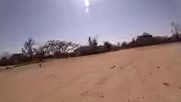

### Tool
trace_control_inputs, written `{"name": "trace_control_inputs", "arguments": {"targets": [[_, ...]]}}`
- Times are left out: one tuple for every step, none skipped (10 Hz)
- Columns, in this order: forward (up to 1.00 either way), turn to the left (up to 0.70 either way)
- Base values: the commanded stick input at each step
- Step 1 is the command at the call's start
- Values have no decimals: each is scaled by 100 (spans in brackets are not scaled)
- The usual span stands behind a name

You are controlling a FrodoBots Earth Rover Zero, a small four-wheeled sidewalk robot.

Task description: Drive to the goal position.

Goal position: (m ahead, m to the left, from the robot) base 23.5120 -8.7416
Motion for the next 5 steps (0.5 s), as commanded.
{"name": "trace_control_inputs", "arguments": {"targets": [[85,0],[85,0],[85,0],[85,0],[85,0]]}}
